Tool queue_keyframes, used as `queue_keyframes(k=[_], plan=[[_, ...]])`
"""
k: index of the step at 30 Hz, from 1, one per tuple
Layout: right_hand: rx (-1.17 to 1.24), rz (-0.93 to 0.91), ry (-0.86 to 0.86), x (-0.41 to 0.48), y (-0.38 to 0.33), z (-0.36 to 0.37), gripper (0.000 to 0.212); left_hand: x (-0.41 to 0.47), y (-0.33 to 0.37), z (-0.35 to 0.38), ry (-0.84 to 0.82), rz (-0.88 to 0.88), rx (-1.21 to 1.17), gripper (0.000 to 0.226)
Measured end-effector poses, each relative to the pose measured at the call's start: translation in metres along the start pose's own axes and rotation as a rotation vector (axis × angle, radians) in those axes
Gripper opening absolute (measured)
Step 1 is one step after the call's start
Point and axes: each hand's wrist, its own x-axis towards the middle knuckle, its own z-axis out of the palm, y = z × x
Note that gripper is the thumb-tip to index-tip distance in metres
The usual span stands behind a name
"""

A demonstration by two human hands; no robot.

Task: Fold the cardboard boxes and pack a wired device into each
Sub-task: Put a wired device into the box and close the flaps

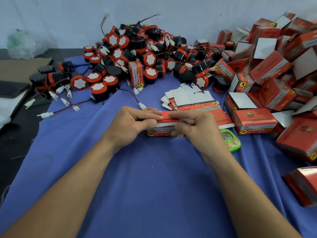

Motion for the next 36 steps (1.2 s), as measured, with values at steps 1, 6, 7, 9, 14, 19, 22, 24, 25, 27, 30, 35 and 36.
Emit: queue_keyframes(k=[1,6,7,9,14,19,22,24,25,27,30,35,36], plan=[[0.064,0.018,-0.007,0.0001,-0.0003,-0.0003,0.044,0.0,-0.0005,0.0005,0.003,0.002,-0.006,0.028],[0.111,0.048,0.148,0.0,0.0018,0.0027,0.033,0.001,-0.0022,0.003,0.006,-0.001,0.0,0.025],[0.055,0.046,0.222,-0.0007,0.0036,0.0029,0.028,0.0014,-0.0025,0.0034,0.01,0.0,0.006,0.025],[-0.1,0.029,0.301,-0.0025,0.004,0.0017,0.019,0.0021,-0.0026,0.0038,0.008,0.004,0.016,0.026],[0.078,0.107,0.16,0.0012,0.0032,-0.0023,0.02,0.0014,-0.0034,0.005,0.002,0.003,0.02,0.029],[0.097,0.117,0.102,0.0,0.0034,-0.0055,0.019,0.0002,-0.0035,0.0035,0.002,-0.005,0.04,0.029],[-0.062,0.058,0.204,-0.0029,0.0034,-0.0025,0.023,0.0006,-0.0031,0.0028,0.009,-0.011,0.085,0.029],[-0.188,-0.017,0.273,-0.0042,0.0033,0.0021,0.037,0.0013,-0.0033,0.0023,0.013,0.003,0.134,0.032],[-0.216,-0.052,0.275,-0.0046,0.0032,0.0033,0.041,0.0017,-0.0036,0.0021,0.014,0.013,0.145,0.034],[-0.271,-0.082,0.26,-0.0047,0.0025,0.0033,0.039,0.0028,-0.0049,0.0017,0.012,0.023,0.132,0.036],[-0.327,-0.079,0.246,-0.0036,0.0004,-0.0009,0.028,0.0034,-0.0059,0.002,0.001,0.012,0.091,0.034],[-0.384,-0.1,0.266,-0.0037,-0.0008,-0.0005,0.019,0.0045,-0.004,0.0014,0.002,0.019,0.082,0.039],[-0.391,-0.103,0.271,-0.004,-0.0007,-0.0002,0.019,0.0047,-0.0036,0.0011,0.005,0.018,0.079,0.038]])
